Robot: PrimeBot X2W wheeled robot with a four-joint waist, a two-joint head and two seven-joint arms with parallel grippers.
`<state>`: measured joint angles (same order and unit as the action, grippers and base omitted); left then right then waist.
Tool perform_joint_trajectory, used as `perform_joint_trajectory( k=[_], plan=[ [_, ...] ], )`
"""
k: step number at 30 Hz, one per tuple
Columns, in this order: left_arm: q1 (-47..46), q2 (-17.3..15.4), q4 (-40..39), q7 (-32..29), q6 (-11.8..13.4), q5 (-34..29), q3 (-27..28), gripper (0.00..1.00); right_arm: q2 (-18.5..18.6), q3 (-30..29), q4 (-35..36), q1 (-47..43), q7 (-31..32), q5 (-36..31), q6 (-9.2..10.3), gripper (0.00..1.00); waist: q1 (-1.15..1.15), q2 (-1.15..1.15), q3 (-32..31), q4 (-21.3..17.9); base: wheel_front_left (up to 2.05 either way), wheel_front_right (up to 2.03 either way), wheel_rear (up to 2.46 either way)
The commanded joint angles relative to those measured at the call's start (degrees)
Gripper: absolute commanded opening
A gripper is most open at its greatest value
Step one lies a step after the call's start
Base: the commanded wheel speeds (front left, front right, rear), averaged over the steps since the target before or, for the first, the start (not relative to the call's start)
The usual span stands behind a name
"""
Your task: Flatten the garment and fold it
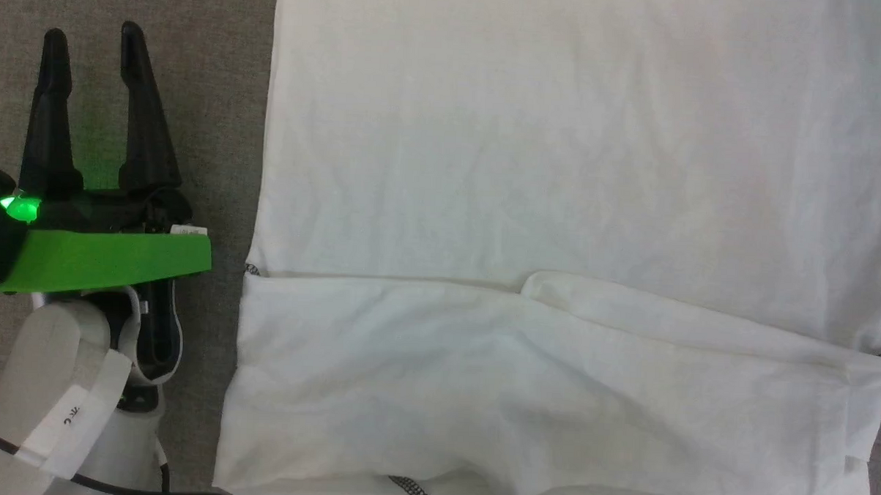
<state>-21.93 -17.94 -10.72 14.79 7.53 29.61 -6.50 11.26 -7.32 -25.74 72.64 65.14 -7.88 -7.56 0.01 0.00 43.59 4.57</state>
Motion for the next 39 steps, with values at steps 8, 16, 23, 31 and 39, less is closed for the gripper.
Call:
perform_joint_trajectory(
  k=[8,16,23,31,39],
  plan=[
    [-7.7,-3.2,-0.1,-5.9,-2.0,0.5,-0.2,1.00,1.7,-0.3,3.4,-1.3,4.2,2.8,0.08,0.00,-0.01,0.00,0.5,-0.4,0.00,0.00,0.00],
    [-33.1,-7.7,7.6,-26.5,-4.7,5.1,-3.0,1.00,0.9,2.8,6.4,0.4,3.0,6.9,0.08,0.00,-0.01,0.00,0.6,-3.1,0.00,0.00,0.00],
    [-51.4,-6.8,22.3,-51.7,-4.5,8.2,-11.1,1.00,0.0,5.9,6.7,1.6,2.0,10.4,0.08,0.00,-0.01,0.00,1.4,-5.8,0.00,0.00,0.00],
    [-57.0,-8.1,29.5,-70.6,-0.8,7.0,-16.8,1.00,0.3,8.4,6.9,2.0,1.0,13.2,0.08,0.00,-0.01,0.00,3.1,-7.6,0.00,0.00,0.00],
    [-54.8,-8.4,27.8,-75.5,-1.7,10.2,-17.3,0.00,1.1,9.6,6.8,2.6,-0.1,15.1,0.08,0.00,-0.01,0.00,5.1,-8.5,0.00,0.00,0.00]
  ],
)
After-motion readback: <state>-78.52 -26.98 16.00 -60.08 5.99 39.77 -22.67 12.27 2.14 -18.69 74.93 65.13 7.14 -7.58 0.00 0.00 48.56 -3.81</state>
